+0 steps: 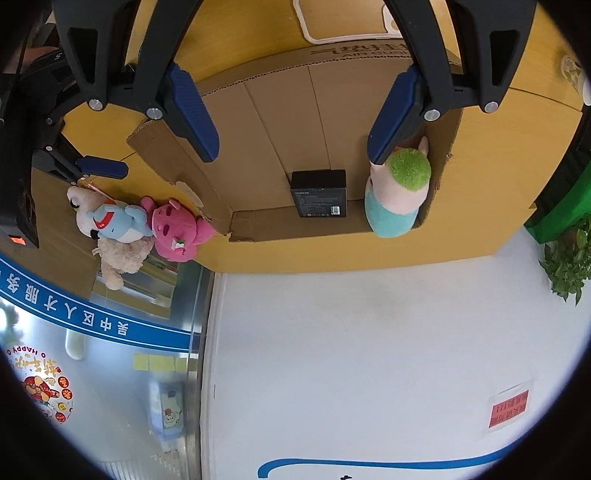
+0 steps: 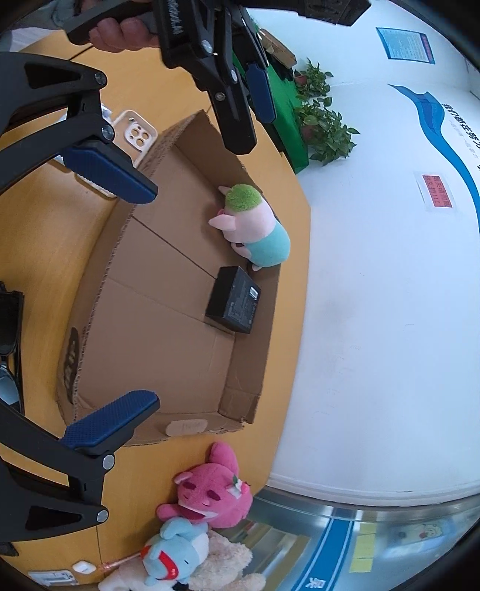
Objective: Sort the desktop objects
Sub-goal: 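Move the left gripper to the black sunglasses and grasp them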
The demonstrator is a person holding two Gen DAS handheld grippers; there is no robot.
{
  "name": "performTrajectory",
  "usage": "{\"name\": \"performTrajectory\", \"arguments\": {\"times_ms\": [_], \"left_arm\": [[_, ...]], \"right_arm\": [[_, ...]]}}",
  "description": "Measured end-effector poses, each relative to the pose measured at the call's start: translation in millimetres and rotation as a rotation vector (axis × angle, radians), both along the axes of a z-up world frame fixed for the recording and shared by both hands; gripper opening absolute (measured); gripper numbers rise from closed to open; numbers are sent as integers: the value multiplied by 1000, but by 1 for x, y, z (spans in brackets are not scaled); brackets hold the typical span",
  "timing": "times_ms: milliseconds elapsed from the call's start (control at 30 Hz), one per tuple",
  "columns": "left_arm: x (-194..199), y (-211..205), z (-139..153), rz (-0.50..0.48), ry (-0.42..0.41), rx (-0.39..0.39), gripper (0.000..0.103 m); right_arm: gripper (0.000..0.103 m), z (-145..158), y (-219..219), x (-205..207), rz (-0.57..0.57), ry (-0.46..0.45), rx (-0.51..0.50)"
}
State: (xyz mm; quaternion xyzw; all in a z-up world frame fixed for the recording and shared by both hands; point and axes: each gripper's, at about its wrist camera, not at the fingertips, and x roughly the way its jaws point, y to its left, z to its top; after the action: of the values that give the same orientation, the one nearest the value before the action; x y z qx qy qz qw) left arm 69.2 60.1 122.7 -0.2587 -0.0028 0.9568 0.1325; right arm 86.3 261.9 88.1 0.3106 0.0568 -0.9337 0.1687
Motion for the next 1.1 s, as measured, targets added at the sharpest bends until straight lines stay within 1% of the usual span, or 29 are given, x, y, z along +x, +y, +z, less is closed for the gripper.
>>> {"name": "performTrajectory", "arguments": {"times_ms": [100, 200, 267, 333, 400, 467, 533, 633, 733, 767, 833, 900, 967, 1033, 1100], "left_arm": [[1, 0, -16, -24, -61, 31, 83], [4, 2, -38, -59, -136, 58, 83], [6, 7, -52, -83, -182, 65, 83], [7, 13, -68, -113, -238, 62, 83], [8, 20, -81, -138, -280, 51, 83], [9, 24, -88, -144, -302, 47, 83], [8, 26, -92, -148, -319, 55, 83], [6, 24, -94, -142, -336, 66, 83], [4, 19, -95, -126, -342, 66, 83], [3, 17, -96, -123, -347, 70, 83], [3, 13, -98, -116, -357, 81, 83], [3, 12, -100, -112, -366, 80, 83], [3, 12, -102, -113, -373, 83, 83], [2, 12, -104, -117, -385, 94, 83], [2, 14, -107, -128, -398, 106, 83]], "right_arm": [[103, -16, 24, 7, 59, -46, -25], [103, -38, 55, 14, 138, -144, -40], [103, -54, 73, 21, 183, -190, -9], [103, -66, 86, 24, 205, -222, 25], [103, -82, 100, 20, 215, -282, 34], [103, -94, 112, 11, 205, -319, 55], [103, -105, 117, 3, 239, -343, 77], [102, -122, 114, -7, 329, -401, 73], [102, -133, 99, -6, 410, -437, 109], [102, -138, 94, -3, 428, -453, 138], [102, -144, 90, 3, 426, -487, 163], [102, -143, 86, 12, 417, -521, 161], [102, -137, 79, 25, 430, -548, 128], [102, -130, 66, 43, 460, -546, 101], [102, -129, 51, 58, 477, -523, 123]]}}
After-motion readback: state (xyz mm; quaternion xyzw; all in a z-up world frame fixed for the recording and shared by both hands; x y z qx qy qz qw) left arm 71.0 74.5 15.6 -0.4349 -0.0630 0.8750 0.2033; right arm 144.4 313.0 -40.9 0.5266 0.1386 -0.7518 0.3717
